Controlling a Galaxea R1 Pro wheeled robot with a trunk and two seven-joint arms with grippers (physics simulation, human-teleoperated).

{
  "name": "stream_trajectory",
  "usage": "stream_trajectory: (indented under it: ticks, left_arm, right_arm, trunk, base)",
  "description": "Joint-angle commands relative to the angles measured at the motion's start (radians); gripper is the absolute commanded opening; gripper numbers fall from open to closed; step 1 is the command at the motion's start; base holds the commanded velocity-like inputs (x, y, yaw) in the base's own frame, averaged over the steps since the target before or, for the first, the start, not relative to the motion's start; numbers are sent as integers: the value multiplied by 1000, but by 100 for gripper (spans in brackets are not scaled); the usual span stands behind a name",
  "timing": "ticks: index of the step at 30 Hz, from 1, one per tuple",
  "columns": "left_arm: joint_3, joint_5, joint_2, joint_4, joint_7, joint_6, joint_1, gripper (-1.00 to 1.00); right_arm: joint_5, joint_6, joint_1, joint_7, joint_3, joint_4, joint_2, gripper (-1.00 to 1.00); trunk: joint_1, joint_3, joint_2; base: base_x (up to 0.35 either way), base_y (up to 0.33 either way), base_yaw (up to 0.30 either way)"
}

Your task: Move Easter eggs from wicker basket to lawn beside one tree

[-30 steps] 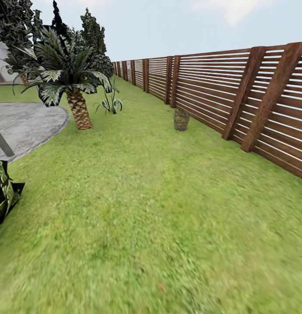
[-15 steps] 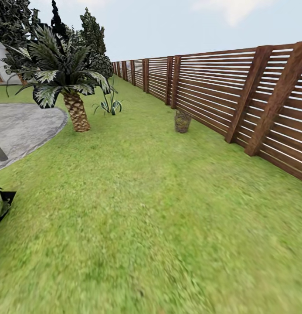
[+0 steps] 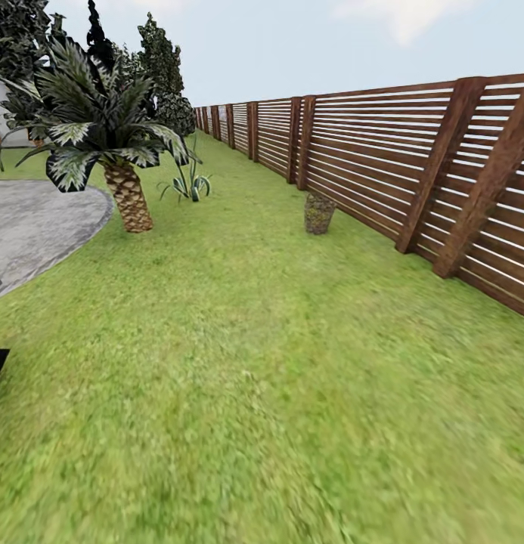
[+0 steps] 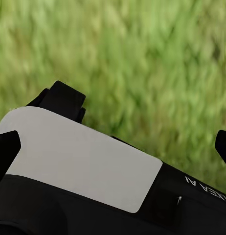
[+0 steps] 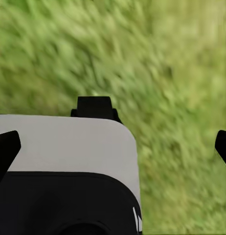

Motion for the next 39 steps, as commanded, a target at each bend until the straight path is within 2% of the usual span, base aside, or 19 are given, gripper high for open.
stream_trajectory:
  ticks: [1,24,33,39]
  left_arm:
    - [-2,10,0,-1,1,1,0,100]
    - [-2,10,0,-1,1,1,0,100]
    - [-2,10,0,0,2,1,0,100]
    - [-1,10,0,1,3,1,0,100]
  right_arm:
    - [0,-6,-1,-3,3,4,0,100]
    - [0,-6,-2,-3,3,4,-2,100]
    - [0,-6,-1,-3,3,4,-2,100]
    - [0,-6,-1,-3,3,4,-1,100]
  trunk:
    - [1,-1,0]
    - [1,-1,0]
    - [1,-1,0]
    - [1,-1,0]
  base:
    - [337,0,0]
    - [337,0,0]
    - [337,0,-216]
    - [337,0,-69]
